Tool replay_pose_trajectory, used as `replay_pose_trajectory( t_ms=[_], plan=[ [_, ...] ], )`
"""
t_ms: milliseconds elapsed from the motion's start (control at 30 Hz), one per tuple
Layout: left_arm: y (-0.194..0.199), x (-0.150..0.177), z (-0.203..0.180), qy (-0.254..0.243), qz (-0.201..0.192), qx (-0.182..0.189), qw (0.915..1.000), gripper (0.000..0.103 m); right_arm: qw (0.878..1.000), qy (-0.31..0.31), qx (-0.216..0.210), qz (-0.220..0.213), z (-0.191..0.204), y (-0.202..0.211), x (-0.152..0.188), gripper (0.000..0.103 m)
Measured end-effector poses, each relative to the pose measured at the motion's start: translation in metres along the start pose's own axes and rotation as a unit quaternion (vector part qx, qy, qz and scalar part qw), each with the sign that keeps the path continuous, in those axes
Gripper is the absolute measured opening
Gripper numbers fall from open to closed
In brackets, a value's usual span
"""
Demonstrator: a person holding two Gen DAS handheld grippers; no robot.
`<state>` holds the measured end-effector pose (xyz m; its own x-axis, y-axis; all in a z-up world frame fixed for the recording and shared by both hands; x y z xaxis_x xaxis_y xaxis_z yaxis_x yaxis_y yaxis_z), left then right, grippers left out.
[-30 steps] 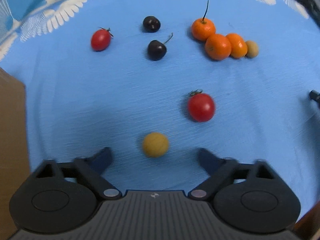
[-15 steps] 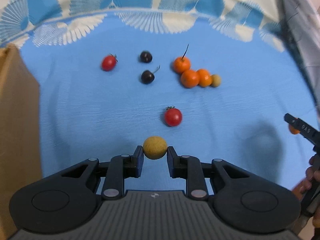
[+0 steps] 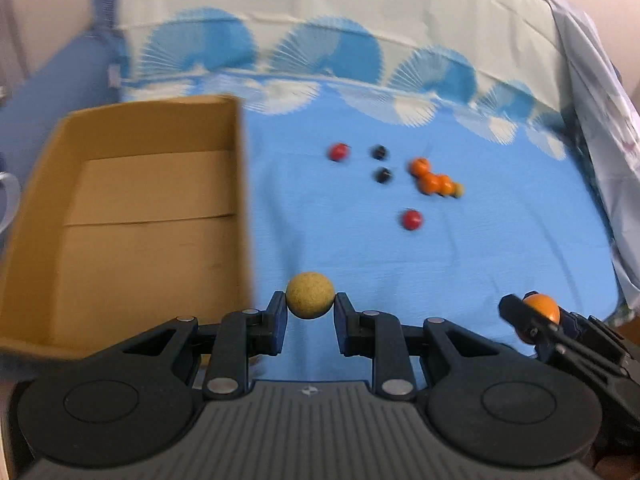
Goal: Organize fruits
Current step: 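Carry the yellow fruit and the orange over the cardboard box with both grippers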
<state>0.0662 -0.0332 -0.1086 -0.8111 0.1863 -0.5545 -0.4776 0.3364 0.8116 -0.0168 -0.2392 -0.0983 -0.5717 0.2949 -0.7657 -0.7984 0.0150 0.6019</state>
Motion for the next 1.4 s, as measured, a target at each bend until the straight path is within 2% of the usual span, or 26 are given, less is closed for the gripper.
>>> replay_pose_trajectory(
  t_ms=[100, 233, 367, 467, 567, 733, 900, 1167, 1400],
  plan=[
    [0.034, 0.020, 0.031, 0.030, -0.019, -0.020, 0.9992, 0.028, 0.999, 0.032, -0.034, -0.004, 0.047, 0.017, 0.002, 0.040],
    [0.065, 0.042, 0.058, 0.076, -0.038, -0.007, 0.9964, 0.028, 0.995, 0.081, -0.062, -0.016, 0.095, 0.037, 0.000, 0.040],
    [0.094, 0.057, 0.084, 0.100, -0.061, -0.008, 0.9931, 0.028, 0.993, 0.094, -0.065, -0.029, 0.134, 0.051, 0.007, 0.040],
    [0.106, 0.062, 0.095, 0.105, -0.074, -0.008, 0.9916, 0.028, 0.992, 0.101, -0.072, -0.012, 0.148, 0.059, 0.025, 0.040],
    [0.110, 0.068, 0.096, 0.109, -0.082, -0.011, 0.9906, 0.028, 0.991, 0.117, -0.067, 0.000, 0.158, 0.063, 0.036, 0.040],
    [0.109, 0.071, 0.104, 0.115, -0.082, 0.001, 0.9900, 0.028, 0.989, 0.141, -0.052, -0.009, 0.172, 0.066, 0.036, 0.040],
    [0.106, 0.073, 0.124, 0.131, -0.079, -0.003, 0.9882, 0.028, 0.987, 0.155, -0.049, 0.004, 0.182, 0.056, 0.040, 0.040],
    [0.095, 0.057, 0.162, 0.145, -0.079, -0.022, 0.9861, 0.028, 0.985, 0.169, -0.045, 0.006, 0.205, 0.029, 0.031, 0.040],
    [0.070, 0.036, 0.184, 0.142, -0.071, -0.038, 0.9866, 0.028, 0.982, 0.183, -0.050, 0.018, 0.230, -0.014, 0.024, 0.040]
  ],
)
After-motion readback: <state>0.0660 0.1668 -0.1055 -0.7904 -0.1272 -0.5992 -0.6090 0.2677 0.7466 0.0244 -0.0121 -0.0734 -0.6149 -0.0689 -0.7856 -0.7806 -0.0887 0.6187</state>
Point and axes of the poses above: each gripper's, at about its wrist camera, not at the fingertips, and y roughly against the way its jaws point, z to its left, x to its underside, the point moved 10 cm from there along -y, roughly the way its jaws point, and after that the axes turned 6 degrees about x, right-handed, at the moved point
